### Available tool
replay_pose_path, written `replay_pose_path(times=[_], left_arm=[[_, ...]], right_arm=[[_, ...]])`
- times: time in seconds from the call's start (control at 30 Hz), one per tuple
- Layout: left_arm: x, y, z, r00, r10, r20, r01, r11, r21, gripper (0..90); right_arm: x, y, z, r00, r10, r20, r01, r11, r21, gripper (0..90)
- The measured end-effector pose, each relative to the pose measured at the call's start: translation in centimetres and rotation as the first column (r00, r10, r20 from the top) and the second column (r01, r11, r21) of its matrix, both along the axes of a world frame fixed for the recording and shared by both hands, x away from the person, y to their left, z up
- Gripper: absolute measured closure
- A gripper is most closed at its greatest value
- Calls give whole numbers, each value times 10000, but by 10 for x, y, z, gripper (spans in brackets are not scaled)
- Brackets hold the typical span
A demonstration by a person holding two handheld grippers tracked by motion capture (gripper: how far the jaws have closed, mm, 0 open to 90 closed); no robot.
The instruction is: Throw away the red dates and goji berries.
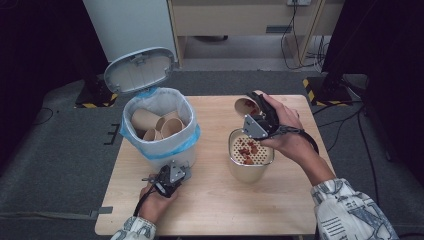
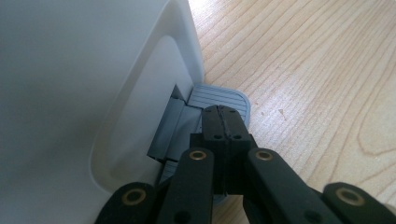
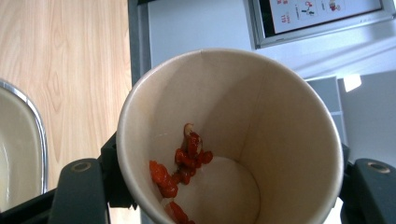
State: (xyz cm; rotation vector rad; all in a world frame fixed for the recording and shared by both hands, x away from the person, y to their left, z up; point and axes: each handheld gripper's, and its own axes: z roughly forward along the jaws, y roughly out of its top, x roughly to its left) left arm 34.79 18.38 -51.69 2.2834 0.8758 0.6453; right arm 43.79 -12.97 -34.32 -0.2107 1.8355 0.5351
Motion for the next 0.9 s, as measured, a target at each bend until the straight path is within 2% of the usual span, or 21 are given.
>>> replay_pose_path(times=[0.1, 0.2, 0.37, 0.53, 0.7, 0.9], left_arm=[[0, 0, 0, 10000, 0, 1, 0, 10000, -4, 899], [0, 0, 0, 10000, -4, -2, 4, 10000, 1, 899], [0, 0, 0, 10000, -4, -7, 4, 10000, -16, 899], [0, 0, 0, 10000, -8, -9, 8, 10000, -14, 899], [0, 0, 0, 10000, -8, -8, 8, 10000, -15, 899], [0, 0, 0, 10000, -10, -5, 10, 10000, -11, 899]], right_arm=[[2, 0, 4, 9996, 6, -275, 10, 9983, 587, 298], [4, 1, 6, 9988, 120, -483, -75, 9958, 917, 298], [5, 4, 9, 9943, 296, -1020, -118, 9853, 1706, 297], [6, 6, 11, 9891, 456, -1398, -143, 9761, 2168, 296], [9, 5, 15, 9798, 703, -1870, -120, 9551, 2960, 296], [15, 6, 19, 9700, 735, -2315, 125, 9368, 3497, 293]])
